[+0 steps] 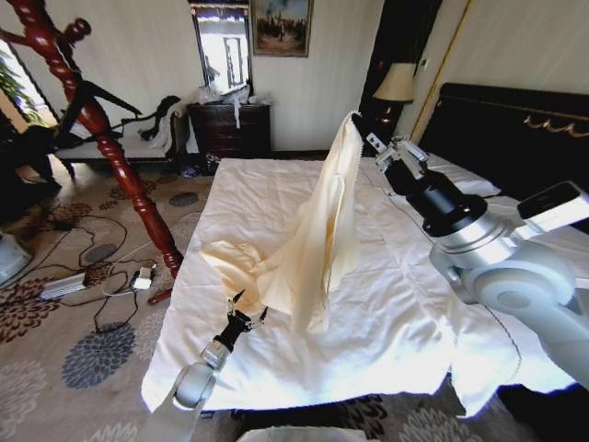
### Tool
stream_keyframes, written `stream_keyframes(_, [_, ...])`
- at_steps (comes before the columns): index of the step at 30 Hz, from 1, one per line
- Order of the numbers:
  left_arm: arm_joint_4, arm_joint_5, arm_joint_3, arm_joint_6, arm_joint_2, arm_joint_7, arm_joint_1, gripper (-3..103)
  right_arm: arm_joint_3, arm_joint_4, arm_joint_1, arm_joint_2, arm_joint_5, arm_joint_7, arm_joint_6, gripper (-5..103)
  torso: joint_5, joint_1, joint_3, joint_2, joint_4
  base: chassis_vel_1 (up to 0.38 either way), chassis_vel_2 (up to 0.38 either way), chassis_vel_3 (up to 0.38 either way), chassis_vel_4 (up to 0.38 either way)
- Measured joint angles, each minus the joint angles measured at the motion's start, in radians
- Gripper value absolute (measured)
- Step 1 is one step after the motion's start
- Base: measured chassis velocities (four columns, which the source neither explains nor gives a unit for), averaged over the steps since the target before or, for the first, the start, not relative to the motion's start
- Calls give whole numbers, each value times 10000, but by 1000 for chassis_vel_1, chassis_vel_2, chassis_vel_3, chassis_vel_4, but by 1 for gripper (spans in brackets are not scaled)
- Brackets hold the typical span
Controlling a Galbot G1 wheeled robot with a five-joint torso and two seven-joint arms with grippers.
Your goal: Pick up the clothes from the bed and hang them on the clothes hanger.
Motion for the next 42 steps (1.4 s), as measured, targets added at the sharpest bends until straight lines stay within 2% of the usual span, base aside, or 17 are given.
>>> stream_keyframes(4, [-355,-196,-392,-26,193,3,217,100,-3,-10,-108,161,-126,21,-4,0,0,-1,0,0,-1,0,0,0,0])
stream_keyframes(11, [-278,-414,-528,85,72,-57,-23,100,-135,-11,-99,284,-193,19,-49,0,-1,-1,0,0,-2,0,0,0,0])
stream_keyframes(22, [808,-279,-155,217,-710,-194,-1107,100,-125,48,-101,196,-189,13,-75,0,-1,-1,0,0,-2,0,0,0,0])
stream_keyframes(42, [1456,143,471,267,-1516,-204,-1759,100,-78,165,50,174,-130,65,-76,0,0,-1,0,0,-1,0,0,0,0])
